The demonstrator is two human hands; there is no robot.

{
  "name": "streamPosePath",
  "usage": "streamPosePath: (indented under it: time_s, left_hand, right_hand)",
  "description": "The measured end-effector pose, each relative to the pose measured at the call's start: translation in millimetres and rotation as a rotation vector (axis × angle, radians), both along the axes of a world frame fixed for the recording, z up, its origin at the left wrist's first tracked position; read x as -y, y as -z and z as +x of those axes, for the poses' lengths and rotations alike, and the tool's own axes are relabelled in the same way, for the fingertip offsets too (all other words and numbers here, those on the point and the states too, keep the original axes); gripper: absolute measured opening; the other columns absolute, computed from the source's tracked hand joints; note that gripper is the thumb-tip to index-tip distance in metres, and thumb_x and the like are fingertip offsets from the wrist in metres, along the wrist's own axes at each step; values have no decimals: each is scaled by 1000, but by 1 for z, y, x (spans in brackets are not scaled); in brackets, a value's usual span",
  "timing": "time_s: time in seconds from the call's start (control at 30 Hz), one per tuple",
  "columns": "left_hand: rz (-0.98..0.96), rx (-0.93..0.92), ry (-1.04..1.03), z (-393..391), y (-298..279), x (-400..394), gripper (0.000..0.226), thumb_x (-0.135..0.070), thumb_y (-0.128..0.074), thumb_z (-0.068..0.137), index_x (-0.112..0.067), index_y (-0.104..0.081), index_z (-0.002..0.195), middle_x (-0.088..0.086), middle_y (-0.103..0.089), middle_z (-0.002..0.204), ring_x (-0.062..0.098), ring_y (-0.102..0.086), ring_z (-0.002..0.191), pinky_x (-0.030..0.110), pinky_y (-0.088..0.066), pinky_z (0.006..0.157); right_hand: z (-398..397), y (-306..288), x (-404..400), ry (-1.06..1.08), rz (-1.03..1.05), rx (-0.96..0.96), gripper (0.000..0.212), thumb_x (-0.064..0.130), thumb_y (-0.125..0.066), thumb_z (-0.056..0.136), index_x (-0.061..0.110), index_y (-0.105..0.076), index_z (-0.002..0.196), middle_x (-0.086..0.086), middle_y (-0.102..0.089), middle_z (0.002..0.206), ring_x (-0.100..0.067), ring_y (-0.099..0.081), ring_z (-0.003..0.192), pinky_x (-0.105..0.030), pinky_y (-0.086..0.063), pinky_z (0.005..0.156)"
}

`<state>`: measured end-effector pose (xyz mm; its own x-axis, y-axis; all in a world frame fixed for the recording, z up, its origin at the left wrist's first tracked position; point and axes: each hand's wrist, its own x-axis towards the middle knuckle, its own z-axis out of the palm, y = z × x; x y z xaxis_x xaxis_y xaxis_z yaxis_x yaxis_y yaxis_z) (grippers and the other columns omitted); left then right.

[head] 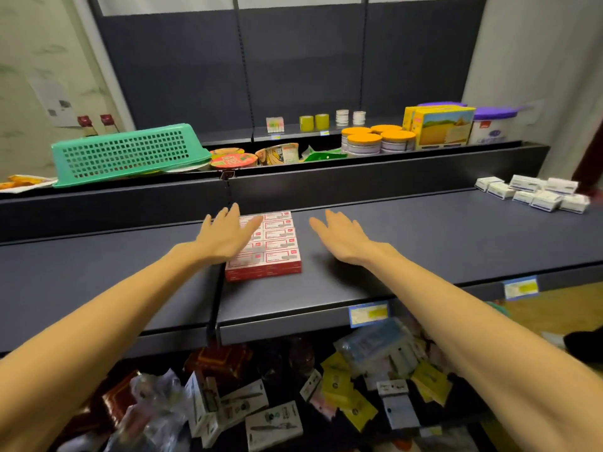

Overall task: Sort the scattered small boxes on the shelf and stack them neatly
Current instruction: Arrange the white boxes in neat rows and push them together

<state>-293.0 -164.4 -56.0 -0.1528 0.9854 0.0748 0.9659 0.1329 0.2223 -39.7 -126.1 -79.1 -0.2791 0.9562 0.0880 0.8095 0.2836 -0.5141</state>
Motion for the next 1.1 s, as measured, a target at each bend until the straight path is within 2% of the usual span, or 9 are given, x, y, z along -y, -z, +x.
streamPosePath:
  time_s: [0.07,0.2,0.3,0.47,0.6,0.7,0.83,0.93,1.1]
  left_hand:
    - [50,-79,81,31,-14,-4,86,-68,-18,99,-8,-11,160,11,-13,168,25,-8,156,49,-1,126]
    - [66,-198,195,121,-24,-11,85,-66,-16,100,-6,-15,159,12,-15,168,26,-7,156,50,1,126]
    - [31,-287,248,202,-22,-20,85,-68,-9,99,-9,-11,160,11,-8,169,26,-3,157,49,3,126]
    - [30,-297,356,337,-24,-37,88,-72,-10,97,-11,-12,161,13,-9,168,29,-11,155,48,-7,126]
    - [1,-260,435,425,-25,-45,89,-75,-17,96,-15,-12,161,10,-5,169,33,-21,153,47,-22,123]
    - [-16,-248,472,472,-29,-60,88,-75,-21,95,-18,-12,161,7,-4,170,33,-23,152,49,-28,120]
    - [45,-293,519,521,-35,-93,84,-70,-33,97,-17,-16,161,8,-11,169,33,-34,147,49,-39,113]
    - [116,-257,569,548,-33,-122,77,-64,-42,97,-18,-27,157,7,-27,163,30,-50,133,45,-50,101]
    - [197,-156,576,587,-25,-177,70,-60,-50,96,-20,-38,151,3,-37,158,27,-54,130,44,-49,100]
  right_hand:
    - [45,-5,0,12,86,116,69,52,-27,104,5,-26,154,-12,-29,161,-27,-16,152,-52,-7,123]
    - [139,-4,1,-3,151,423,70,52,-21,104,6,-16,158,-11,-18,165,-26,-5,154,-54,-2,123]
    - [212,-3,0,41,147,509,71,53,-18,104,8,-12,159,-12,-11,166,-29,0,154,-52,-2,123]
    - [336,-16,-1,102,193,488,71,52,-27,104,8,-15,159,-16,-13,165,-33,-5,153,-48,-10,123]
    - [422,-20,-5,160,280,498,63,51,-39,100,6,-38,145,-19,-43,145,-36,-36,134,-47,-33,111]
    - [472,-21,-10,225,279,468,57,49,-47,97,8,-45,137,-16,-50,136,-33,-44,124,-46,-41,103]
    - [523,-16,-26,298,271,369,64,46,-51,96,8,-37,146,-14,-47,142,-32,-42,131,-44,-40,106]
    - [551,-12,-46,333,261,304,72,44,-54,97,10,-27,154,-12,-37,154,-31,-35,141,-45,-35,113]
    - [578,-14,-92,301,266,251,82,47,-61,92,14,-23,156,-10,-34,158,-29,-35,143,-45,-38,111]
